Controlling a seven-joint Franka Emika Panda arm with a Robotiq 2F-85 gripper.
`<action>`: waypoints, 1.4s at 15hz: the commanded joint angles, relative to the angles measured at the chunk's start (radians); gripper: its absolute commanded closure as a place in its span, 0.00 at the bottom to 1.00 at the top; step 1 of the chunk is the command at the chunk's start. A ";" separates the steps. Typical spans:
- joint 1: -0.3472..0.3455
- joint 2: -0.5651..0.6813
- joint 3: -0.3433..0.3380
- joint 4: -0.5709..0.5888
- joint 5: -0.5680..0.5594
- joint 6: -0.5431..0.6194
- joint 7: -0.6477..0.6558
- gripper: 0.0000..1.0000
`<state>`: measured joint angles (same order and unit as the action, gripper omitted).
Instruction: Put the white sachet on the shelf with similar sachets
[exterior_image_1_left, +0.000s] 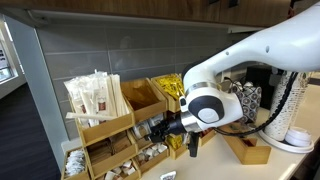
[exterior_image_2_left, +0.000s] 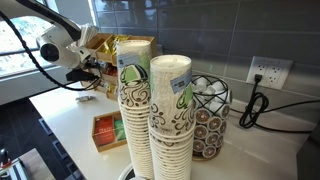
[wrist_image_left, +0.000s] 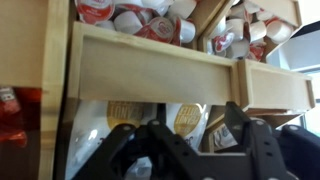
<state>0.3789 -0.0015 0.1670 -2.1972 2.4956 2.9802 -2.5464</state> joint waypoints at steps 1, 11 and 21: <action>0.038 -0.052 0.039 -0.071 -0.123 0.088 0.117 0.06; 0.129 -0.065 0.075 -0.155 -0.461 0.266 0.512 0.00; 0.126 -0.128 0.078 -0.127 -0.453 0.226 0.487 0.00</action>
<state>0.4890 -0.0801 0.2436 -2.2734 2.0493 3.2194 -2.0841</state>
